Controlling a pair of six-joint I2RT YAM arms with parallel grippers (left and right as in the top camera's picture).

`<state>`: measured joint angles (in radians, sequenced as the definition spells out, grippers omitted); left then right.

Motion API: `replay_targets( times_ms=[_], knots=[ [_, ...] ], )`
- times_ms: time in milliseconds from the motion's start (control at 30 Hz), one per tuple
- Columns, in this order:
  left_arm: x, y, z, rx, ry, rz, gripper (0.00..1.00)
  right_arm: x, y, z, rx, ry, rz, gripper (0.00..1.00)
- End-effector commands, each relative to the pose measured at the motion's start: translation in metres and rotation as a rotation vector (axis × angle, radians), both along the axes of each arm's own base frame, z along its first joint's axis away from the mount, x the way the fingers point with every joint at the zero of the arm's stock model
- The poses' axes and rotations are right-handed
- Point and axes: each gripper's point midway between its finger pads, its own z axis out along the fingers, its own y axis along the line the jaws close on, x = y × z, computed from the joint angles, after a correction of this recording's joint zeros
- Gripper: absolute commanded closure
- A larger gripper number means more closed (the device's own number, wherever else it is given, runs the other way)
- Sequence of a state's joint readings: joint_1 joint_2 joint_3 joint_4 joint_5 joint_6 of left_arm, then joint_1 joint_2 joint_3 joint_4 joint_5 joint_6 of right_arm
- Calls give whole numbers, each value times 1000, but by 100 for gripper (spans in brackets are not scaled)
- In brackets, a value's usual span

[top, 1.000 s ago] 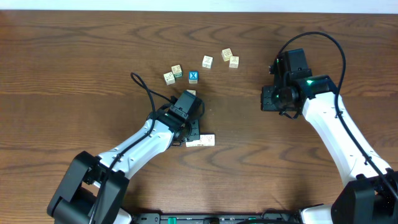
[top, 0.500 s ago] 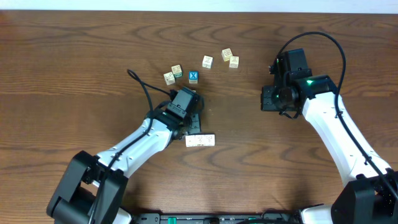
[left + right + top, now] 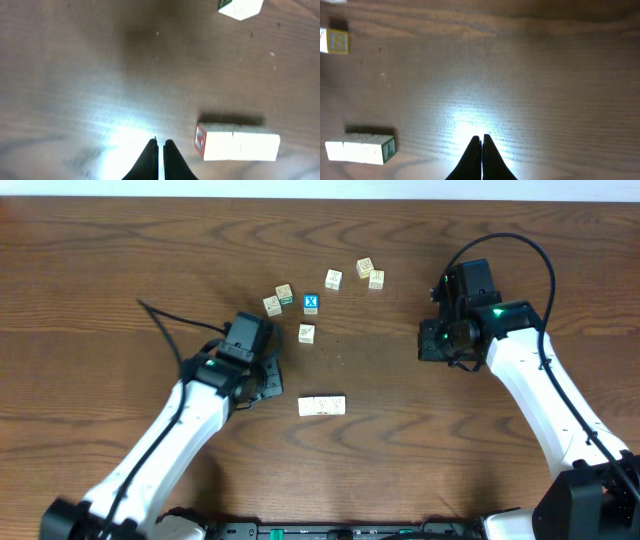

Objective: Lift 3 blocks

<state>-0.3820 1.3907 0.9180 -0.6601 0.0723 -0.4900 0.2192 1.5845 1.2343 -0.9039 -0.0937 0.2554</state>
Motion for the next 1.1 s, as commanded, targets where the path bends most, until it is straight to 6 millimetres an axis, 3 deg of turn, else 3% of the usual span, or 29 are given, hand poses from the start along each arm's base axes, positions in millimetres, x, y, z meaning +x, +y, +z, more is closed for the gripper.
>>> replay_targets(
  times_ms=[0, 133, 267, 433, 500, 633, 733, 800, 867, 933, 967, 1067],
  knots=[
    [-8, 9, 24, 13, -34, 2, 93, -8, 8, 0, 62, 31, 17, 99],
    [-11, 5, 23, -3, -29, -30, 93, -25, 32, -5, 189, 79, 127, 99],
    [-19, -13, 11, -81, 6, -164, 93, -45, 33, -30, 218, 153, 108, 99],
    [-27, 10, 5, -53, 40, -129, 93, -70, 35, -44, 257, 218, 107, 99],
    [-27, 21, 16, -49, 5, -104, 93, -74, 34, -34, 259, 188, 116, 99],
    [-27, 34, 69, -64, -212, -69, 93, -74, 28, 6, 245, 33, 132, 99],
    [-39, 42, 109, -76, -379, -56, 93, -79, 16, 36, 200, -92, 122, 99],
    [-49, 49, 118, -72, -438, -30, 93, -84, 8, 51, 172, -161, 111, 99],
    [-56, 55, 112, -76, -451, 8, 93, -89, 1, 59, 151, -217, 100, 99],
    [-64, 55, 90, -106, -412, 52, 93, -94, -3, 57, 137, -248, 92, 99],
    [-67, 47, 67, -149, -367, 47, 93, -97, -3, 47, 147, -242, 74, 99],
    [-66, 26, 37, -244, -327, -12, 93, -98, 4, 19, 198, -189, 52, 99]
  ],
)
